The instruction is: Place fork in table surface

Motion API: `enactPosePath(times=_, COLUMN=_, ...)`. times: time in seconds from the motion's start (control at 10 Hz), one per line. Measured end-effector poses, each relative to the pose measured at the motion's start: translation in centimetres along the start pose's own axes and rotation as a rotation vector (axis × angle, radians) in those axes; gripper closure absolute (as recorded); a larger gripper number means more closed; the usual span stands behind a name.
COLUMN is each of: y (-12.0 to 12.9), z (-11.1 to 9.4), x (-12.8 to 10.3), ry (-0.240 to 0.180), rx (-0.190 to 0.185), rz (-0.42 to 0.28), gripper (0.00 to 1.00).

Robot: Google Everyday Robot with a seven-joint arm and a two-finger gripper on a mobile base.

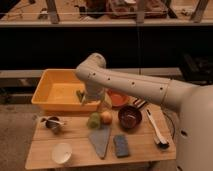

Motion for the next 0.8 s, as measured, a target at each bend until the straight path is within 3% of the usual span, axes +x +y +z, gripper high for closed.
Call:
enactPosePath(times=0.3, y=-5.0, z=-0.4, x=-0.3, ry=0.015, rx=-0.014, rz=-0.129, gripper=0.2)
enactPosePath(times=0.6, y=-12.7, z=-0.8, x=-1.6, ry=0.023, rx=-0.018, rz=-0.279, gripper=0.2)
enactPosePath(times=0.8, y=-17.5, z=-1.1, x=-3.1, ry=0.024, rx=0.004, rz=-0.408, gripper=0.2)
